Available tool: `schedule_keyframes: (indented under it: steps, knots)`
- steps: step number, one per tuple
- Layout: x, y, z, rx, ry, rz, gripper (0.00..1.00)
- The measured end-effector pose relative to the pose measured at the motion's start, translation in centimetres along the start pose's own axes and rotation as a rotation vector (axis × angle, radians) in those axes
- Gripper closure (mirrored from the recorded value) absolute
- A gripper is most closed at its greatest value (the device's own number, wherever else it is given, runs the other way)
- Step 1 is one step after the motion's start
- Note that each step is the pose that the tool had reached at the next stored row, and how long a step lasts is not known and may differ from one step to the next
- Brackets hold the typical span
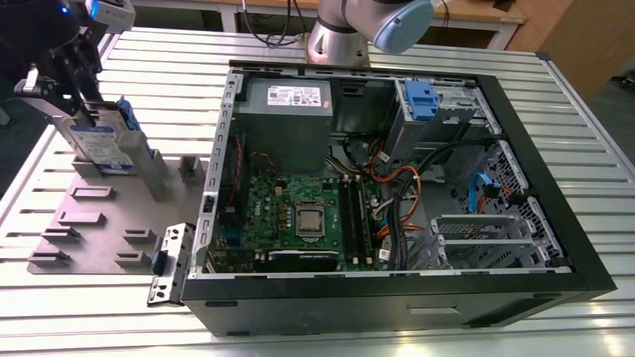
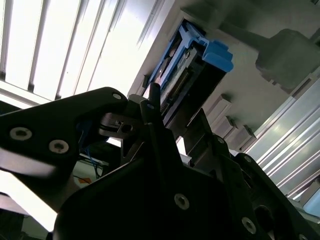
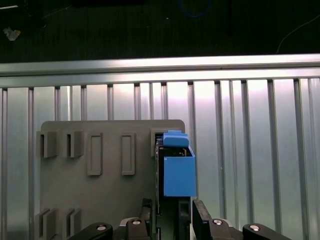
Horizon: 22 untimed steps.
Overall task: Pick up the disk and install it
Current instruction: 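Pick up the disk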
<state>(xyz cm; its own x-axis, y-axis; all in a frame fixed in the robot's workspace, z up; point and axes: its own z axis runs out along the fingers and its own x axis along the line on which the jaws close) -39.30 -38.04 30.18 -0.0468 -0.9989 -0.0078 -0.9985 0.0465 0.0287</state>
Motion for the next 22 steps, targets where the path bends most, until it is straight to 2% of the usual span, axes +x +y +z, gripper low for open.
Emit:
schedule_keyframes:
  steps: [17,18,19,22]
  knots:
    - [-0.12,0.0,0.0,0.0,0.0,0.0,0.55]
    - [-0.12,0.0,0.0,0.0,0.0001,0.0,0.57]
    - [-0.12,0.0,0.0,-0.0001,0.0002,0.0,0.63]
    - [-0.12,0.0,0.0,0.0,0.0,0.0,0.65]
